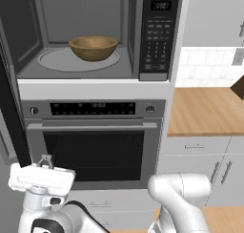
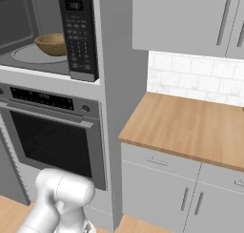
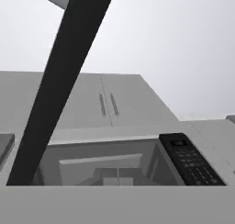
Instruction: Open the microwave, place the bowl with waffle inside the microwave, then close the microwave door and turn it on.
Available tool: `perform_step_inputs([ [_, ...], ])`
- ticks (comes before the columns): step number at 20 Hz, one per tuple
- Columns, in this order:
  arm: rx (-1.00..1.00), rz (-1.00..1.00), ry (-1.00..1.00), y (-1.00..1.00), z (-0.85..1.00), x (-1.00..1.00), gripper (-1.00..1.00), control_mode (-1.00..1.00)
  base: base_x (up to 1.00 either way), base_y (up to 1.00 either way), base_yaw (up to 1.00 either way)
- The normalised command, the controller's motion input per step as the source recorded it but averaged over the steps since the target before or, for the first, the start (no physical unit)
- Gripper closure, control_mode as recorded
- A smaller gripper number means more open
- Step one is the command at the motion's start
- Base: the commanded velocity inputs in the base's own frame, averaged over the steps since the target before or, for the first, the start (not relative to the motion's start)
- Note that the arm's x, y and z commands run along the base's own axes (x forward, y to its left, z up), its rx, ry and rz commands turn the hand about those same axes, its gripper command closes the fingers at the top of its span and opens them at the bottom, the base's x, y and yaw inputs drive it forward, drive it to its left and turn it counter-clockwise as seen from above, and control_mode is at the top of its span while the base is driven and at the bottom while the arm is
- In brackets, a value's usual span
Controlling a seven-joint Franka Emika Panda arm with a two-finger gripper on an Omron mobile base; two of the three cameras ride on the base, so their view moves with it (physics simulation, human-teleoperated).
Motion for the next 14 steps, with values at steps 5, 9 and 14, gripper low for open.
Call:
perform_step_inputs([
  [5,-0.02,-0.06,-0.10,0.19,0.31,-0.26,1.00,-1.00,0.00,0.00,0.00],
  [9,-0.03,-0.06,-0.11,0.19,0.31,-0.25,1.00,-1.00,0.00,0.00,0.00],
  [14,-0.06,-0.08,-0.12,0.20,0.27,-0.20,1.00,-1.00,0.00,0.00,0.00],
])
